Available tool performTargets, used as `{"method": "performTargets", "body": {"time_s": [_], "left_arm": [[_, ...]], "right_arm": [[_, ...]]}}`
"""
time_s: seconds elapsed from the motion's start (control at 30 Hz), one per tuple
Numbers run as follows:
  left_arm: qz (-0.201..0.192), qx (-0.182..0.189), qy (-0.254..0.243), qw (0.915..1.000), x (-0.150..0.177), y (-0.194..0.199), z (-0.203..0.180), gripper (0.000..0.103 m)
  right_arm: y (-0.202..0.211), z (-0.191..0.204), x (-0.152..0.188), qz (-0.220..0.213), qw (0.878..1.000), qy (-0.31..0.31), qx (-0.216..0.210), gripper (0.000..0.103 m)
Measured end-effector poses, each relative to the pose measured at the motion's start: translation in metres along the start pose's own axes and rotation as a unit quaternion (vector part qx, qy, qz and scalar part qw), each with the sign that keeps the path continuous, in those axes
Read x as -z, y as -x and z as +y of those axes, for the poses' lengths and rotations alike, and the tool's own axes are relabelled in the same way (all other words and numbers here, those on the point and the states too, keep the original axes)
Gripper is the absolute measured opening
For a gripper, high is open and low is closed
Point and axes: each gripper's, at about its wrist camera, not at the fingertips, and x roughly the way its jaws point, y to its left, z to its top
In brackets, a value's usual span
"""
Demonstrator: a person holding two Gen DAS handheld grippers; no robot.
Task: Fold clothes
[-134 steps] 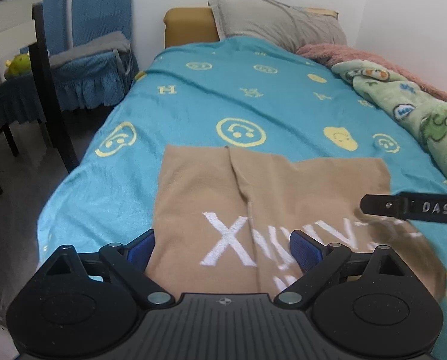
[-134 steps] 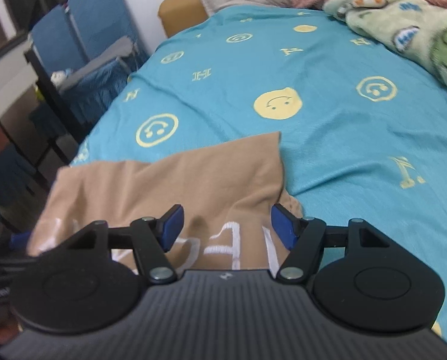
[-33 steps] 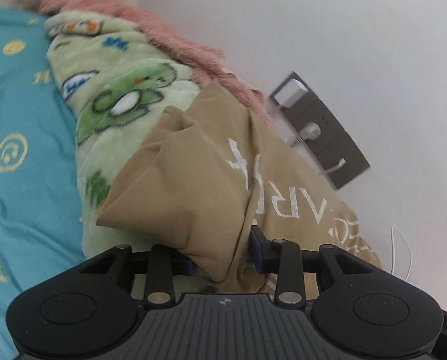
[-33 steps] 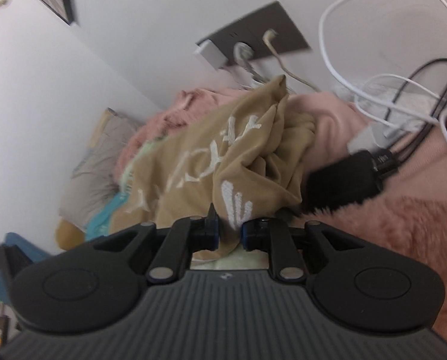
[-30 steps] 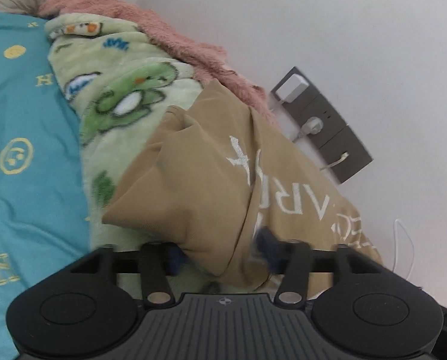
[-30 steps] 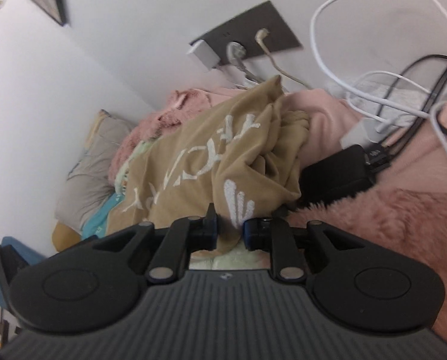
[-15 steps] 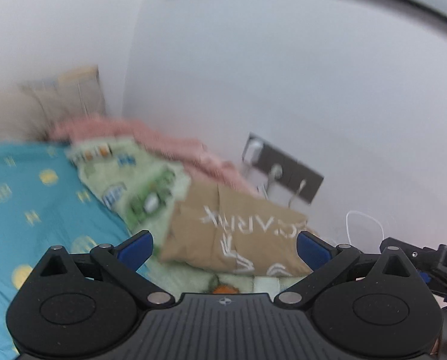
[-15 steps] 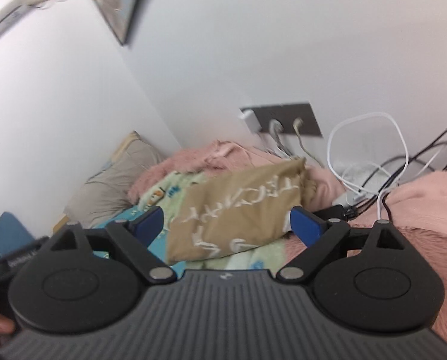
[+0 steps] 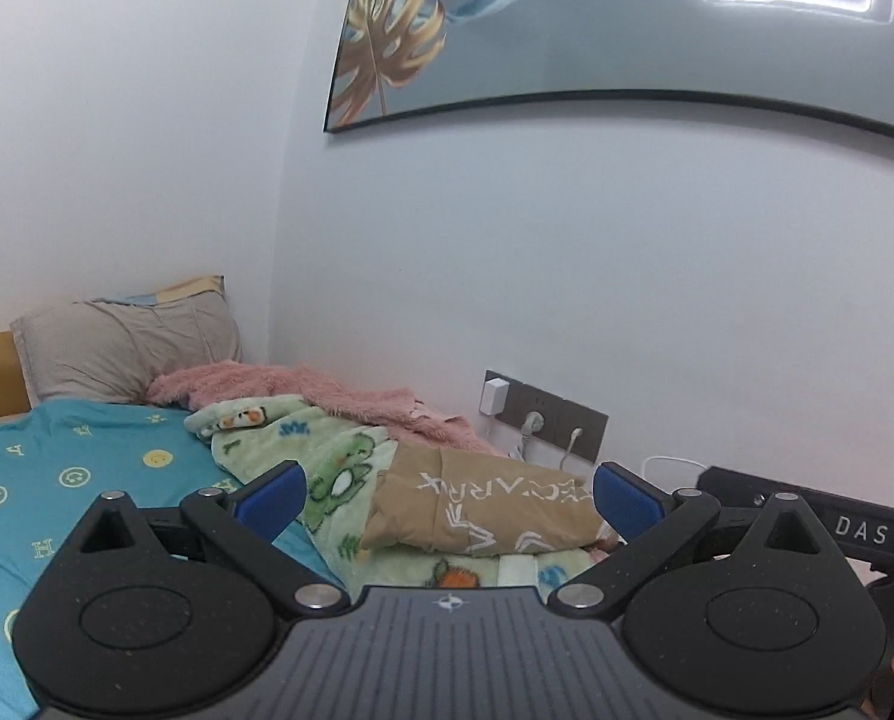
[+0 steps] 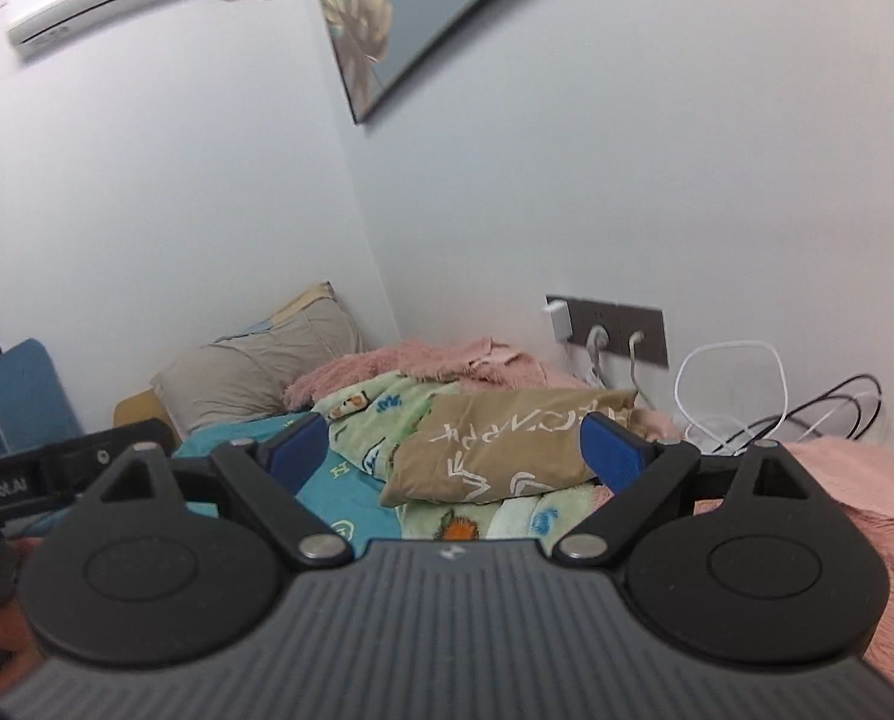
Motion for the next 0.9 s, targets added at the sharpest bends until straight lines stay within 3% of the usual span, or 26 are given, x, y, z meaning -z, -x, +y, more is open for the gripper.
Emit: {"method": "performTargets", "body": {"time_s": [0.37,0.67,0.9], "left_arm": [[-0.028,-0.047,0.000,0.9985,0.046,0.044,0.011,0.103],[-0.023,-0.048,-0.001,0.9986,0.071,0.050,0.020,0.103],[-0.022,-0.052,0.006,0.9984,0.077,0.053,0.026,0.103]], "right_arm": [[0.041,0.031,0.037,-0.052,0.997,0.056,0.010,0.093],[0.037,0.041,0.062,-0.055,0.994,0.083,0.044,0.093],[0.036,0.048,0.066,-0.053,0.994,0.083,0.038,0.093]]}}
